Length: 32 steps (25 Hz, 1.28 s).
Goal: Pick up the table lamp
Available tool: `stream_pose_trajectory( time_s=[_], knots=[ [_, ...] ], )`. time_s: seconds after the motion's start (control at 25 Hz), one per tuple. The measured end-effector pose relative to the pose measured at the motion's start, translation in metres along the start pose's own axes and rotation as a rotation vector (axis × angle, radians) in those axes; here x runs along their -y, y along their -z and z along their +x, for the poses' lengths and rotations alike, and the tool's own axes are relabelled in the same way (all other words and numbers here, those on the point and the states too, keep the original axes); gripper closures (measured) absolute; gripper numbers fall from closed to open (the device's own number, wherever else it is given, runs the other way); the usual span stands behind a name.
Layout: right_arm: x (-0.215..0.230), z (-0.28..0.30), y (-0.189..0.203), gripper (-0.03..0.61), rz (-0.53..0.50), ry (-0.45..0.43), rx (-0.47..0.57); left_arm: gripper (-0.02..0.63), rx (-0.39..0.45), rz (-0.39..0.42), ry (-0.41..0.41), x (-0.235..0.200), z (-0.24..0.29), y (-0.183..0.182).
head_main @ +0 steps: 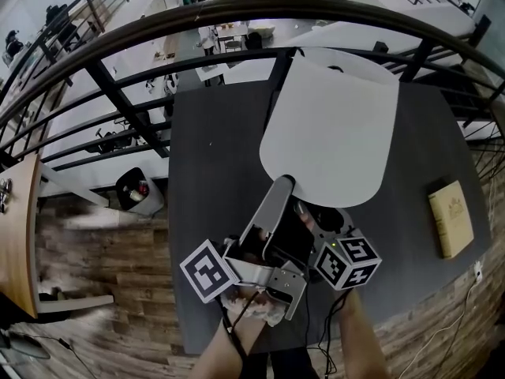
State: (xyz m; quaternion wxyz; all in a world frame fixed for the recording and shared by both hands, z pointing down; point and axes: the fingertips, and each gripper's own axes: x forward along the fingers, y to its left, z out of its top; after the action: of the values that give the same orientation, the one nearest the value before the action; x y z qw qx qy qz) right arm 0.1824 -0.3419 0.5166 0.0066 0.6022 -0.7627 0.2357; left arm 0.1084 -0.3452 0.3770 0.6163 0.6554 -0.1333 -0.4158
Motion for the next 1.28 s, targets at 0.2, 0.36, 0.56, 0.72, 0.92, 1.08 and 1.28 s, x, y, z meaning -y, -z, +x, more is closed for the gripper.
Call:
stream_pose_trajectory(
  time_s=[0.2, 0.36, 0.56, 0.72, 0.92, 1.08, 1.28],
  knots=[
    [0.002, 0.011, 0.002, 0.367, -0.005, 0.006, -0.027, 0.537, 0.003, -0.002, 0.005, 0.0, 0.002, -0.002],
    [0.007, 0.017, 0.003, 0.356, -0.019, 0.005, -0.068, 0.543, -0.012, 0.012, 0.011, 0.001, 0.008, 0.003],
    [0.006, 0.023, 0.004, 0.351, -0.084, 0.008, -0.095, 0.554, -0.035, 0.05, 0.021, 0.002, 0.013, 0.011],
    [0.004, 0.026, 0.006, 0.364, -0.116, 0.011, -0.094, 0.557, -0.044, 0.079, 0.021, 0.001, 0.017, 0.012],
    [0.002, 0.025, 0.003, 0.369, -0.12, 0.015, -0.093, 0.56, -0.054, 0.089, 0.024, 0.004, 0.018, 0.018],
    [0.001, 0.027, 0.002, 0.368, -0.14, 0.003, -0.104, 0.56, -0.055, 0.096, 0.025, 0.004, 0.017, 0.017],
    [0.002, 0.029, 0.003, 0.373, -0.142, 0.012, -0.083, 0.561, -0.069, 0.108, 0.028, 0.003, 0.017, 0.019]
  ],
)
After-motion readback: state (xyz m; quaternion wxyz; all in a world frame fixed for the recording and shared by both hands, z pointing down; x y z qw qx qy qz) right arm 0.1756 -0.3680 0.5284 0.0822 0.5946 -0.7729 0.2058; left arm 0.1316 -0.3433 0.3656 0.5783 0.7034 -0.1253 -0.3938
